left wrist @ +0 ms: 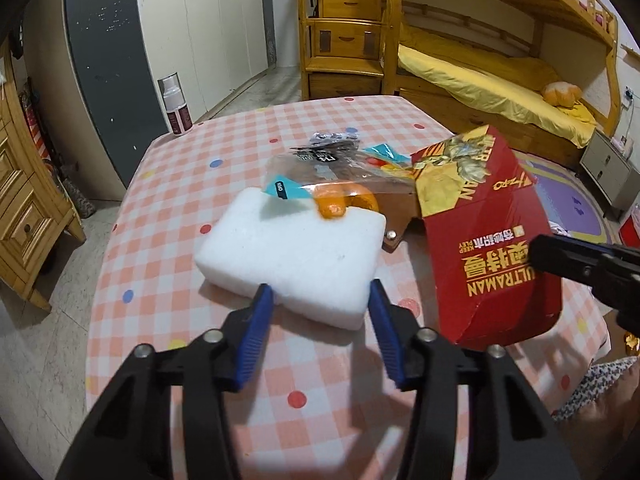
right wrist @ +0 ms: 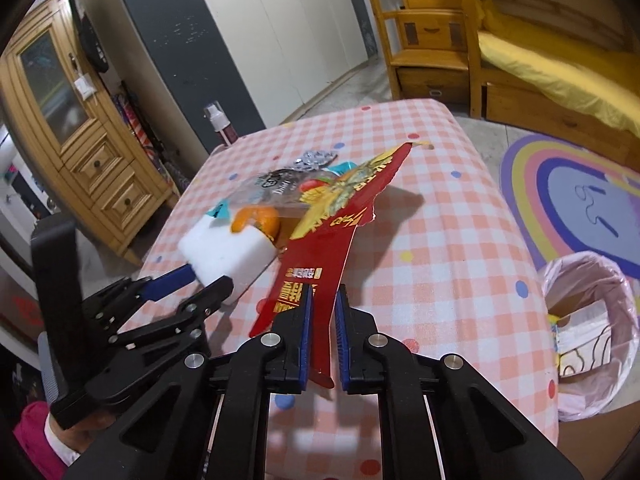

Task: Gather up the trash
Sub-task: 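Grasp the red ULTRAMAN box with the right tool while the left grasps the white foam block, then carry box and foam block over the pink bin and open both tools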

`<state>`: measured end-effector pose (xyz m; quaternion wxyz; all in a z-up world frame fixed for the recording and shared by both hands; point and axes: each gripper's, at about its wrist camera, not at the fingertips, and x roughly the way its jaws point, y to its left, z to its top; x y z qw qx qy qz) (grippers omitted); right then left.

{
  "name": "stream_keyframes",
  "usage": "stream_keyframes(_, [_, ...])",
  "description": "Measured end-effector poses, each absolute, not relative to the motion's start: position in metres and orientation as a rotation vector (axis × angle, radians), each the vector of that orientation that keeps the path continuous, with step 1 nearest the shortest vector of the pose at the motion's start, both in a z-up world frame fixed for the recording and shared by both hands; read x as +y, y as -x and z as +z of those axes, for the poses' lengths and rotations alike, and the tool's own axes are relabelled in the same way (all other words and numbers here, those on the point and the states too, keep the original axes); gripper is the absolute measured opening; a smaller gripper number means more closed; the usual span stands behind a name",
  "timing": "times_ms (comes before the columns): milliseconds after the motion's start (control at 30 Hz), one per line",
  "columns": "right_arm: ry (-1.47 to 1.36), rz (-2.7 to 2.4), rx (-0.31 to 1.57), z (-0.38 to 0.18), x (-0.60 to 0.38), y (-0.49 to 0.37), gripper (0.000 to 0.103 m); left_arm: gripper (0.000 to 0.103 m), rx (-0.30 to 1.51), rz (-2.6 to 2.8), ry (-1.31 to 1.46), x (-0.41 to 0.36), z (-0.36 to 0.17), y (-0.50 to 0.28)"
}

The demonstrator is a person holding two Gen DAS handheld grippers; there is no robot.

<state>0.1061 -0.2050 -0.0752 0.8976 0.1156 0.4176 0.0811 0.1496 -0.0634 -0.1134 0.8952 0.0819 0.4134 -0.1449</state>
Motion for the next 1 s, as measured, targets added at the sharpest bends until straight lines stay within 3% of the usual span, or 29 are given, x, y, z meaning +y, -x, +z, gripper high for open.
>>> stream_keyframes(100, [-0.208,0.173,0.847,-0.067,-0.202,-0.1,0.008,0.024,0.857,-0.3,-0.147,-0.056,-0.107,-0.143])
stream_keyframes(600, [-0.026,0.159,0.771,-0.039,-0.196,-0.054,0.0,0.023,0.769,-0.352,-0.144,-0.027,-0.062,-0.065])
stream_keyframes(1000, [-0.06,0.074,0.669,-0.01,-0.239,-0.028,0.0,0.023,0.658,-0.467,-0.193,-0.087,-0.027,-0.064])
